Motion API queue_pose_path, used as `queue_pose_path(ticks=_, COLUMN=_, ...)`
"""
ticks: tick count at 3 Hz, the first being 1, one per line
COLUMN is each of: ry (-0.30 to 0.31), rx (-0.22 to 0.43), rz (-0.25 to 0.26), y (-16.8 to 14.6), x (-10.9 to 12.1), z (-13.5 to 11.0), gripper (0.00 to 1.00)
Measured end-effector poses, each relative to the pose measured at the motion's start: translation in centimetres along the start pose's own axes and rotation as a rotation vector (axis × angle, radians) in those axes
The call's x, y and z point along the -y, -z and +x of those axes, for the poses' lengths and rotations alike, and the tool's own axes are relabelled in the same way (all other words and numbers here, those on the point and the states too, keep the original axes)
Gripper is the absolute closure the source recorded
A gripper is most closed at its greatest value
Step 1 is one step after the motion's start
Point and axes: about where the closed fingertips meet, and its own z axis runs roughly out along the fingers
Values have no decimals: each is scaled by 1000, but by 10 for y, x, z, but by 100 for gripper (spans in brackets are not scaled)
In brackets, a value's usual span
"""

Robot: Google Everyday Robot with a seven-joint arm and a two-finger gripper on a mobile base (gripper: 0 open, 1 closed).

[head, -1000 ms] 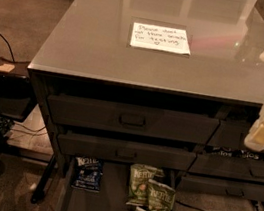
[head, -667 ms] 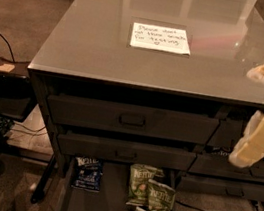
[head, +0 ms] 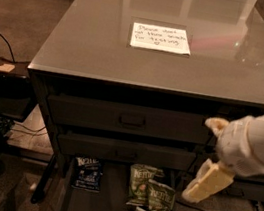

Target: Pick blue chip bag from bottom drawer and place on counter

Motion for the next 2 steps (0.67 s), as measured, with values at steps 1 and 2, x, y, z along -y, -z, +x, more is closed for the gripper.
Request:
queue_pose_path(ticks=1, ry=-92, rx=86, rz=-83, y=-79, x=-20, z=15, gripper=0)
queue_pose_path(ticks=2, ry=-141, rx=130, rz=-143, y=-122, x=-29, z=20, gripper=0)
